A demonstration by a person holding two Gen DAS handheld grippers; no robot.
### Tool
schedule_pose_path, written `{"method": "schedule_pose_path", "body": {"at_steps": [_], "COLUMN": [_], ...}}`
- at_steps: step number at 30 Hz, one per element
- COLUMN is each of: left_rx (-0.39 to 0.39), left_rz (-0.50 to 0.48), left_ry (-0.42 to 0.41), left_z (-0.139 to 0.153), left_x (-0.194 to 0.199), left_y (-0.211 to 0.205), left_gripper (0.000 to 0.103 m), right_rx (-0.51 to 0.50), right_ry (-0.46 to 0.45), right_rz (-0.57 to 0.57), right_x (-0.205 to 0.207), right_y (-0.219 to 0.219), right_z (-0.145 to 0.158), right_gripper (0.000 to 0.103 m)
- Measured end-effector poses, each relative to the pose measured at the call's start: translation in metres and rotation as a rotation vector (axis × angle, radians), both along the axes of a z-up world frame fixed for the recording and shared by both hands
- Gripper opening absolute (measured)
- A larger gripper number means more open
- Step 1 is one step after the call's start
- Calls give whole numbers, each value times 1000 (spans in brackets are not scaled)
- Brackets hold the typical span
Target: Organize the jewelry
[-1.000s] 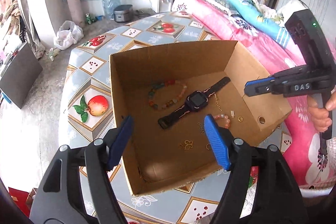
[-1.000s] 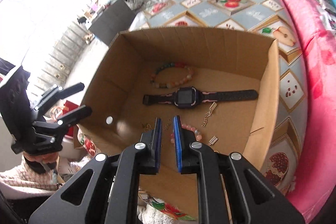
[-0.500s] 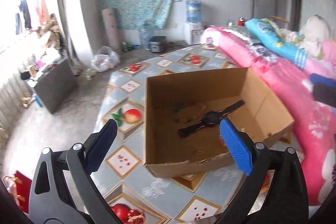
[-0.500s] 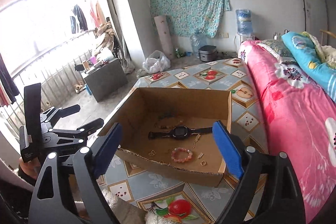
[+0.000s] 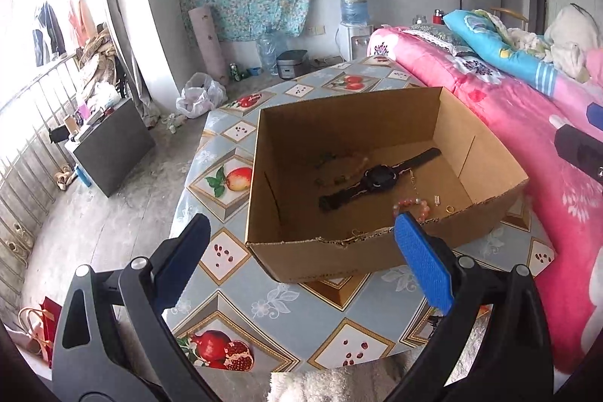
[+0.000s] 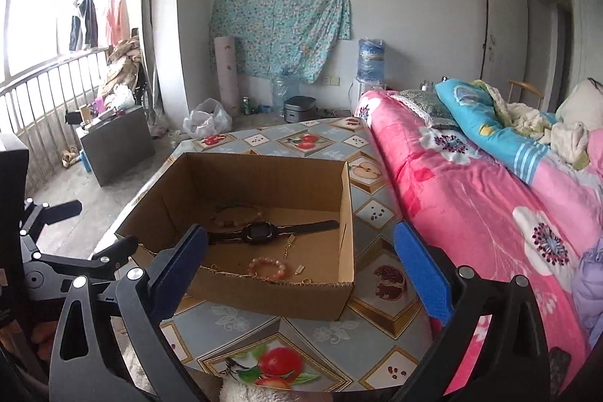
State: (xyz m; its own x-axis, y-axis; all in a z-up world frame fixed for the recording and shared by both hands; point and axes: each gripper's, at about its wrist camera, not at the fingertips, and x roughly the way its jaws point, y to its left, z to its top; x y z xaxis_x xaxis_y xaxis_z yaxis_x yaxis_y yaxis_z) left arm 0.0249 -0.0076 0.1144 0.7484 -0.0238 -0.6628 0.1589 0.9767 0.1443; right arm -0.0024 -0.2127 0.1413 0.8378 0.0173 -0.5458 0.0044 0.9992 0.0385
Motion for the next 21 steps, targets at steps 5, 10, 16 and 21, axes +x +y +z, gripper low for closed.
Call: {"method": "schedule_pose_path", "body": {"at_steps": [5, 10, 16, 21], "left_rx": [-24, -49, -54, -48], "left_rz": [54, 93, 121, 124], "left_ry": [95, 199, 308, 343], "left_z": [-20, -38, -56, -61], "left_x": [9, 16, 27, 34], "left_y": [2, 2, -1, -3], "left_gripper": [95, 95, 95, 95], "right_rx": [124, 149, 167, 154], "right_ry": [97, 325, 483, 513], "right_rz": [-8, -17, -23, -17], "right_x": [12, 32, 43, 53], "right_y": [-13, -20, -12, -3], "right_z": [-16, -56, -97, -104], "right_gripper": [96, 96, 96, 96]}}
